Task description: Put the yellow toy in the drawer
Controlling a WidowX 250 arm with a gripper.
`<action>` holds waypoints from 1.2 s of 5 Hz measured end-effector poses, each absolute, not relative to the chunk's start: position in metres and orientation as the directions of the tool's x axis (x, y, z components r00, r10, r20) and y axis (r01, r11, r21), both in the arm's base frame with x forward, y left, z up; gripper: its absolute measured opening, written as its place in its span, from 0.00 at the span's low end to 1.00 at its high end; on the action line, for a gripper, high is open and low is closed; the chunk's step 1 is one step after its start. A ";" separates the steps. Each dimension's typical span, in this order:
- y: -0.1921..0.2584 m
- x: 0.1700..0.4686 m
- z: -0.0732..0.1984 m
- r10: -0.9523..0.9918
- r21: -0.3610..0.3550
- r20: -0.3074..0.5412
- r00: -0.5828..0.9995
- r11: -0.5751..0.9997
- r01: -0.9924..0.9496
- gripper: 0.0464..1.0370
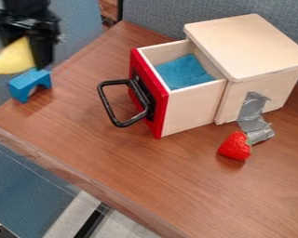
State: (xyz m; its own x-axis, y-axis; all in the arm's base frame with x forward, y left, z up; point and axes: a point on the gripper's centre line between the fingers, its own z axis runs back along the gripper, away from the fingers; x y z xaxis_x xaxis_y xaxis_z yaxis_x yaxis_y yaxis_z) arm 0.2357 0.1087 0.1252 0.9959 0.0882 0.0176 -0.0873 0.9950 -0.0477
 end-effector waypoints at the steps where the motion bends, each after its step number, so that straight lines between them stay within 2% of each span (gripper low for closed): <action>1: 0.091 0.251 0.130 0.072 -0.034 0.046 0.996 0.997 -0.070 0.53; 3: 0.053 0.291 0.132 0.078 -0.053 0.075 0.994 0.996 -0.074 0.53; 6: 0.022 0.341 0.117 0.201 -0.071 0.056 0.978 0.978 -0.196 0.53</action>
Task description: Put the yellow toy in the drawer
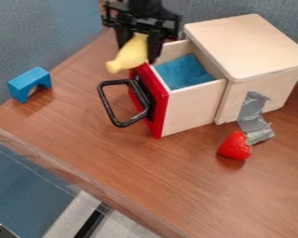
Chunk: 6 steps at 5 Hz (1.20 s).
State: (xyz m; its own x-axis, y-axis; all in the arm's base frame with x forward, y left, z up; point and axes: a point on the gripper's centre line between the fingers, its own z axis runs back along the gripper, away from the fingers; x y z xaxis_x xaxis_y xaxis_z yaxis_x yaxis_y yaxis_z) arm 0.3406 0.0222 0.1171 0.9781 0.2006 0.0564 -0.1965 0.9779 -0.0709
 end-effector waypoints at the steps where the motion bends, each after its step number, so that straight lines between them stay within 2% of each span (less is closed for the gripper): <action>1: 0.012 0.351 0.117 0.228 -0.091 0.052 0.972 0.971 -0.223 0.53; 3: -0.005 0.369 0.121 0.252 -0.112 0.064 0.966 0.963 -0.244 0.53; 6: -0.008 0.383 0.120 0.420 -0.174 0.095 0.903 0.900 -0.400 0.54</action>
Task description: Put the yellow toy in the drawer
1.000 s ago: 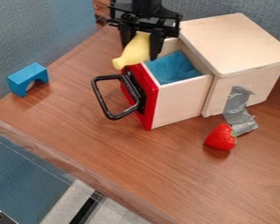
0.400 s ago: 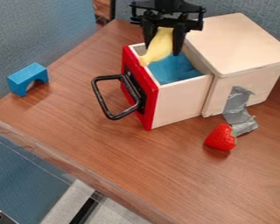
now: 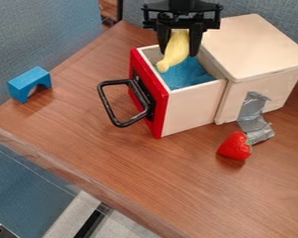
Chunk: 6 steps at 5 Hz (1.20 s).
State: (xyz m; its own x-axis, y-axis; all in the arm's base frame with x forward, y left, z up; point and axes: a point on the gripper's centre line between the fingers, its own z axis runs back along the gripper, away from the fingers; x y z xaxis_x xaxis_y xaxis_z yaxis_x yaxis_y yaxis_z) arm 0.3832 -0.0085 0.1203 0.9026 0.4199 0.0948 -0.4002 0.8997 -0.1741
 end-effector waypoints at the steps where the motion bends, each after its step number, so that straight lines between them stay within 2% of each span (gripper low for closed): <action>1: -0.006 0.388 0.118 0.454 -0.179 0.090 0.887 0.883 -0.434 0.60; 2: -0.004 0.388 0.113 0.470 -0.177 0.097 0.878 0.876 -0.449 0.90; 3: -0.005 0.376 0.114 0.467 -0.181 0.095 0.879 0.876 -0.446 0.97; 5: 0.026 0.341 0.149 0.486 -0.243 0.132 0.864 0.861 -0.447 0.96; 6: 0.040 0.323 0.149 0.391 -0.197 0.093 0.916 0.908 -0.368 0.96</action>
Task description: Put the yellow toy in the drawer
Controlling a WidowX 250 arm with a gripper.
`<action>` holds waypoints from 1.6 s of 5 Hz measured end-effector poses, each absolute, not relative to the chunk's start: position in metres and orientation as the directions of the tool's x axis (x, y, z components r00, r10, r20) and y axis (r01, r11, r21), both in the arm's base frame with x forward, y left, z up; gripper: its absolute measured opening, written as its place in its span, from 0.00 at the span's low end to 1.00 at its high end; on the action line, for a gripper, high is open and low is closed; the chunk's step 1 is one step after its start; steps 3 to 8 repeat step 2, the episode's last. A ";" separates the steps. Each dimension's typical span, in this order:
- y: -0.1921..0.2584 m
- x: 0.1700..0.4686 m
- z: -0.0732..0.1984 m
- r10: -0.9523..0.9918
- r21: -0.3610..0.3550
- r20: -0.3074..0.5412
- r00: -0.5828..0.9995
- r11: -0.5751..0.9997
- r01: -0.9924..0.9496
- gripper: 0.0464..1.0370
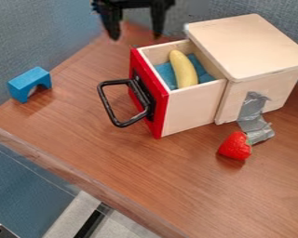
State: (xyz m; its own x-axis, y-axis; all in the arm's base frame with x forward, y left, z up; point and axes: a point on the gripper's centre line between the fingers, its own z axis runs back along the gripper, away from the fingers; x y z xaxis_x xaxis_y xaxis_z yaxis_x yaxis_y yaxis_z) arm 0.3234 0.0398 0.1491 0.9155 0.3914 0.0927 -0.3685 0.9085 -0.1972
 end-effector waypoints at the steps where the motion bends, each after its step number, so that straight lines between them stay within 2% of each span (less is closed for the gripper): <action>1: 0.051 0.305 0.127 0.255 -0.028 0.059 0.965 0.967 -0.254 0.96; 2: 0.050 0.293 0.104 0.144 0.105 0.035 0.989 0.984 -0.147 0.96; 8: 0.050 0.293 0.104 0.144 0.105 0.035 0.989 0.984 -0.147 0.96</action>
